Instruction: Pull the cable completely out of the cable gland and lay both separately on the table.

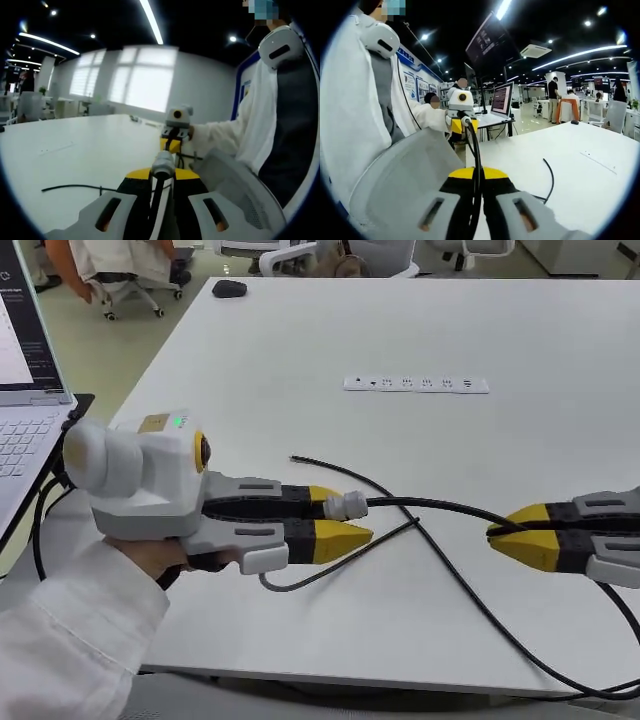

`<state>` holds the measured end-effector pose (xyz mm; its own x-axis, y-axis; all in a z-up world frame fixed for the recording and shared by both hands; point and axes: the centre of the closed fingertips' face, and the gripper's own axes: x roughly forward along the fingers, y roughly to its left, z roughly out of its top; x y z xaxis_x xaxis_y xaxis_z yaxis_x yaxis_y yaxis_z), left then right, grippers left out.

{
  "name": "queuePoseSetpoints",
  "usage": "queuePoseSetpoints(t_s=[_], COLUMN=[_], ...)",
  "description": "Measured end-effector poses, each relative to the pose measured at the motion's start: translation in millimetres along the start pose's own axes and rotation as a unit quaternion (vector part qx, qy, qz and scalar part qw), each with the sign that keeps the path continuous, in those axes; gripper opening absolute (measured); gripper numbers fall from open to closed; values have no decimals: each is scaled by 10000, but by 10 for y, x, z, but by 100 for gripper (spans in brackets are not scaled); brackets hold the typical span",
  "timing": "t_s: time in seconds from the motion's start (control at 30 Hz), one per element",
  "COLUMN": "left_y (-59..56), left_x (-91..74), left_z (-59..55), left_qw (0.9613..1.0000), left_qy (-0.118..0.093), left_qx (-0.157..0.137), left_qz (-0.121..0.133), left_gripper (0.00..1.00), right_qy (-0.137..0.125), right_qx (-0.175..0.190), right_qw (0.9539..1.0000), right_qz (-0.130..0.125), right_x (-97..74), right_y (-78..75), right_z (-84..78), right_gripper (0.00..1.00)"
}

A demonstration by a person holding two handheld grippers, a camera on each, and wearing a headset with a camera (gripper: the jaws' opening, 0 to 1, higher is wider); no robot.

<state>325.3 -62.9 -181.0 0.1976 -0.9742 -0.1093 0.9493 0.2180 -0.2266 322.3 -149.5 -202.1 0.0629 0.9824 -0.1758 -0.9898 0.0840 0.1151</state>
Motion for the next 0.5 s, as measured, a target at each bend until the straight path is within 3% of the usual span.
queuePoseSetpoints(t_s=[0.43,0.5], left_y=[-9,-11], left_x=[-13,-16], left_z=[0,6], left_qw=[10000,10000], left_qy=[6,-7], left_qx=[-4,-9], left_qz=[-2,-9], left_gripper=[16,16], right_qy=[64,97], right_qx=[-38,-98], right_qw=[10000,9999], right_qz=[-4,-40], right_x=[34,48], right_y=[-5,-14], right_z=[12,40], right_gripper=[3,6])
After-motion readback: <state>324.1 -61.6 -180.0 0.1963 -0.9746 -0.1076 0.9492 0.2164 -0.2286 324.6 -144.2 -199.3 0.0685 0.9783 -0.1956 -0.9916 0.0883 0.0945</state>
